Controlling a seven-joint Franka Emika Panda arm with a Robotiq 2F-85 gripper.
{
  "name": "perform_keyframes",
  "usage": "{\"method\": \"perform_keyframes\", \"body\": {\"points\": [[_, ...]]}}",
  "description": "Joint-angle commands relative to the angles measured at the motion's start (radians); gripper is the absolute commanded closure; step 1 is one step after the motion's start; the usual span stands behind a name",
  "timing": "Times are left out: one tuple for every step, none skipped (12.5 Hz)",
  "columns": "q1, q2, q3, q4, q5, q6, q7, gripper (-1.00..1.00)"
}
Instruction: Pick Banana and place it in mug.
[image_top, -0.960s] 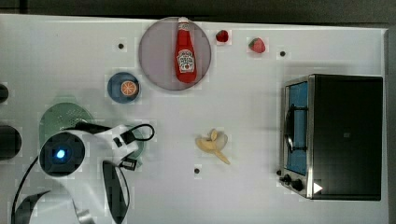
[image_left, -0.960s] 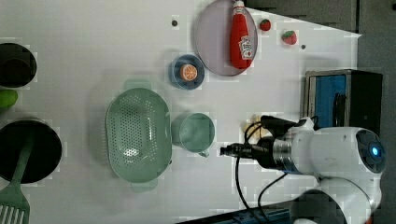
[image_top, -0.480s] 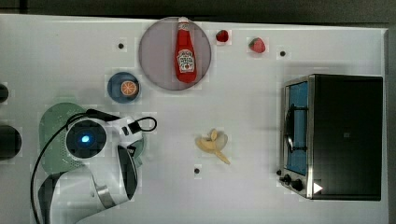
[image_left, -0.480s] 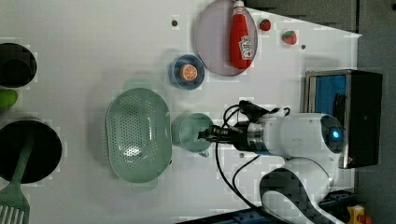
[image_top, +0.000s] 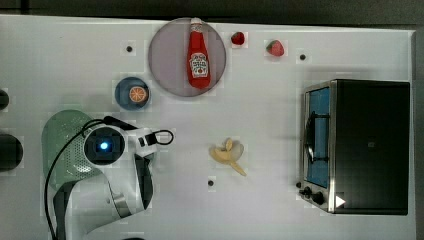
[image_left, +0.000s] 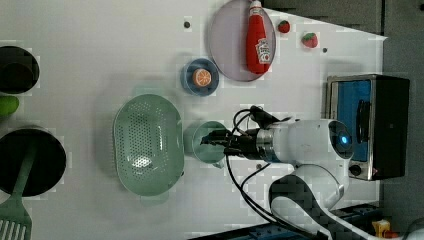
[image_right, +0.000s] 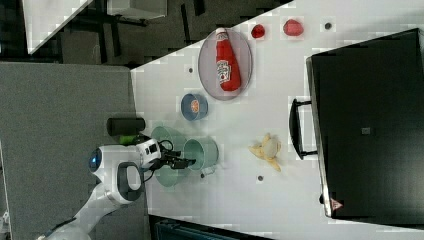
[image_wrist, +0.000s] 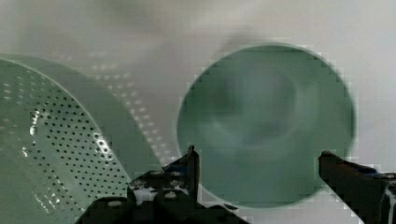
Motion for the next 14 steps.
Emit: {"method": "perform_keyframes", "body": {"points": [[-0.01, -0.113, 0.004, 0.026, -0.02, -0.009, 0.087, -1.0], [-0.01, -0.152, 0.001, 0.03, -0.018, -0.016, 0.087, -1.0], [-0.012, -0.199, -0.006, 0.031, -0.016, -0.038, 0.087, -1.0], [-0.013, -0.253, -0.02, 0.033, -0.015, -0.068, 0.087, -1.0], [-0.016, -0.313, -0.041, 0.04, -0.015, -0.115, 0.087, -1.0], [-0.02, -0.374, -0.07, 0.055, -0.015, -0.177, 0.087, -1.0], [-0.022, -0.433, -0.106, 0.075, -0.015, -0.259, 0.087, -1.0], [-0.023, -0.487, -0.146, 0.1, -0.015, -0.363, 0.082, -1.0], [-0.024, -0.531, -0.188, 0.132, -0.015, -0.471, 0.078, -1.0], [-0.026, -0.567, -0.235, 0.169, -0.016, -0.568, 0.077, -1.0], [-0.027, -0.591, -0.283, 0.208, -0.018, -0.645, 0.073, -1.0], [-0.028, -0.606, -0.331, 0.246, -0.02, -0.713, 0.072, -1.0], [-0.028, -0.609, -0.373, 0.279, -0.031, -0.765, 0.072, -1.0], [-0.028, -0.607, -0.409, 0.306, -0.056, -0.789, 0.066, -1.0]]}}
